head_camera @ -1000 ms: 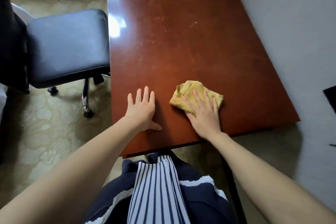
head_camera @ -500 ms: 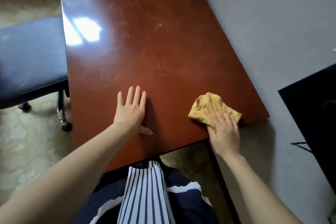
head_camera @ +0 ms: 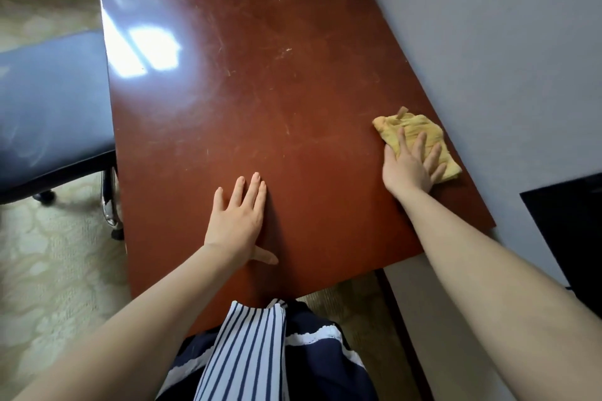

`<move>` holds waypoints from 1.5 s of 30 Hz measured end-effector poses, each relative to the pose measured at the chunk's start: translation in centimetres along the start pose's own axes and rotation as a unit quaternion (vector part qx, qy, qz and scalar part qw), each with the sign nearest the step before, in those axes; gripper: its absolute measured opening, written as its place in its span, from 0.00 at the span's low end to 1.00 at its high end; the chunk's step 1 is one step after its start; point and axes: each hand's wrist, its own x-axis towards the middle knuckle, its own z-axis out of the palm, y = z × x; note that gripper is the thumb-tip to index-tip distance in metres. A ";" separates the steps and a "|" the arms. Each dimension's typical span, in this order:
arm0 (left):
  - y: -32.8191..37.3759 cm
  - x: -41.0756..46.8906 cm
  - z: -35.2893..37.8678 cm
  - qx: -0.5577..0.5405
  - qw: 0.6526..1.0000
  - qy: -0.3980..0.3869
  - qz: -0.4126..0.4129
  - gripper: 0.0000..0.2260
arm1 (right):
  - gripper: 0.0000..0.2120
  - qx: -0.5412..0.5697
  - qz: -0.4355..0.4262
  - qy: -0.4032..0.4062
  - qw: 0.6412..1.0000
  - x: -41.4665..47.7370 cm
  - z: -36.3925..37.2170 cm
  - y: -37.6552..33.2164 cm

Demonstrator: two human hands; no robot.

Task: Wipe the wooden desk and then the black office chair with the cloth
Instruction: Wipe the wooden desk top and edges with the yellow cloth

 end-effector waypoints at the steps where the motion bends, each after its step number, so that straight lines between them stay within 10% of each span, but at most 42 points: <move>1: -0.1 0.0 0.0 -0.002 1.000 0.001 0.002 0.63 | 0.24 -0.007 -0.025 0.000 1.000 -0.4 0.4 -1.3; 16: -0.8 -0.5 -0.2 -0.021 1.000 0.023 0.002 0.62 | 0.19 0.038 -0.358 0.082 0.929 -11.8 4.3 -2.2; 34: -0.6 -0.4 -0.1 -0.028 0.999 0.018 0.001 0.61 | 0.23 0.020 0.040 0.008 0.999 2.4 -3.5 4.1; 45: -0.4 -0.2 0.0 -0.021 1.000 0.021 -0.005 0.62 | 0.22 0.009 -0.130 0.070 0.989 -6.8 2.3 -0.1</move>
